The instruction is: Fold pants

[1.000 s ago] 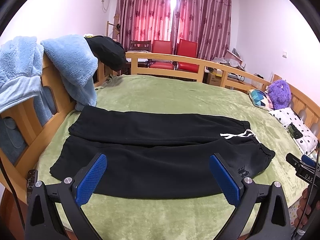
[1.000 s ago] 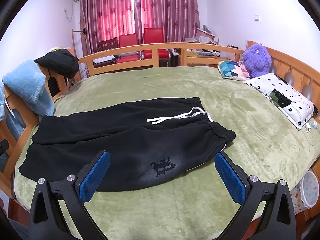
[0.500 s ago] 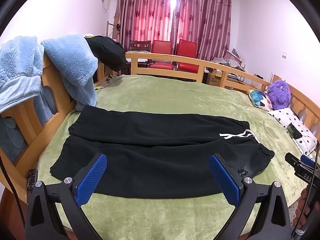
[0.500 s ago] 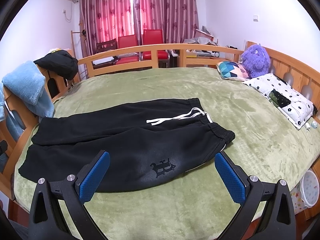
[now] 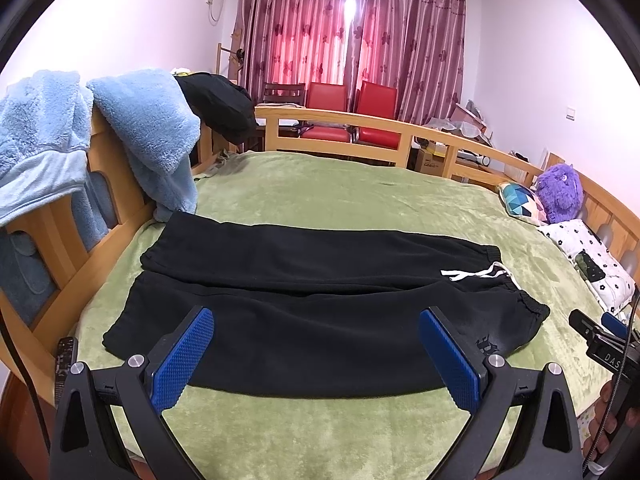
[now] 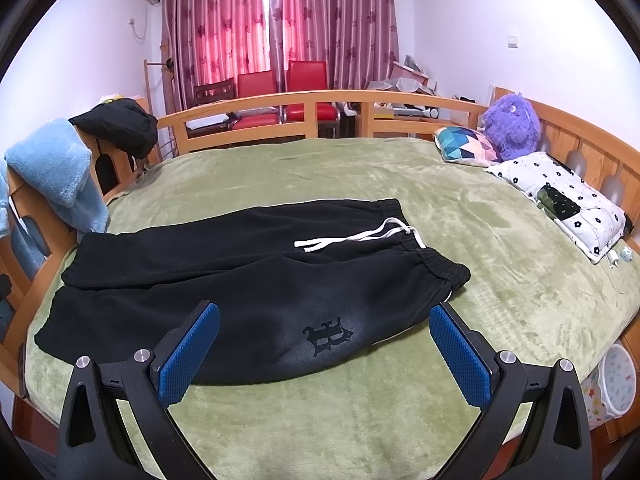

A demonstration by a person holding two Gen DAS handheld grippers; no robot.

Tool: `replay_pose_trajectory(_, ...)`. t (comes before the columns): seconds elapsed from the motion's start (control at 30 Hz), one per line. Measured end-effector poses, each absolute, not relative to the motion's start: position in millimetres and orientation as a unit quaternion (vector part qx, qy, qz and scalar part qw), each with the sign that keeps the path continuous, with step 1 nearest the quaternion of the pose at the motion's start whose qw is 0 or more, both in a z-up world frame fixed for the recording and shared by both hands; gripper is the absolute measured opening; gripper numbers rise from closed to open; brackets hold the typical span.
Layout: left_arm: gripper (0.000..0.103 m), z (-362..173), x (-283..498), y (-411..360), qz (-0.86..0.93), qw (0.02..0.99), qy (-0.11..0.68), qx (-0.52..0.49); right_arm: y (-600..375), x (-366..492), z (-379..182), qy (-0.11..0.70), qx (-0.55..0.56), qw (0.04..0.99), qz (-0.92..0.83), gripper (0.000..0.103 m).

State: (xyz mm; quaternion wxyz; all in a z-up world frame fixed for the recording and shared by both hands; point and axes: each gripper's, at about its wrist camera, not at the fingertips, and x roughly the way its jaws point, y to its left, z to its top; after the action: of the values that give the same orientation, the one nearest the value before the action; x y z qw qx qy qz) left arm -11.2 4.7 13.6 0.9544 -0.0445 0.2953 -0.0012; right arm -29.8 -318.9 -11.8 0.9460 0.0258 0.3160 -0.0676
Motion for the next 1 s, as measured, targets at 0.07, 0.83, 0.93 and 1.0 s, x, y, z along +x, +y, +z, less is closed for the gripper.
replay_pose_trajectory(0.07, 0.103, 13.2, -12.2, 5.0, -0.002, 0.955, 0.294, -0.045, -319.4, -31.1, -11.8, 0.314, 0.027, 0.946, -0.069, 0.103)
replay_pose_trajectory(0.83, 0.103, -33.0, 11.3, 13.9, 0.043, 0.952, 0.301, -0.03, -328.2, -15.7, -56.8, 0.33, 0.019, 0.943, -0.039, 0.097)
replay_pose_trajectory(0.93, 0.103, -59.5, 20.2, 27.5, 0.032, 0.943, 0.327, -0.06, -340.4, -6.8, -83.9, 0.352, 0.035, 0.935, -0.028, 0.085)
replay_pose_trajectory(1.0, 0.103, -75.5, 21.9, 37.2, 0.029, 0.937, 0.339, -0.085, -348.4, -2.5, -100.2, 0.366, 0.045, 0.929, -0.029, 0.08)
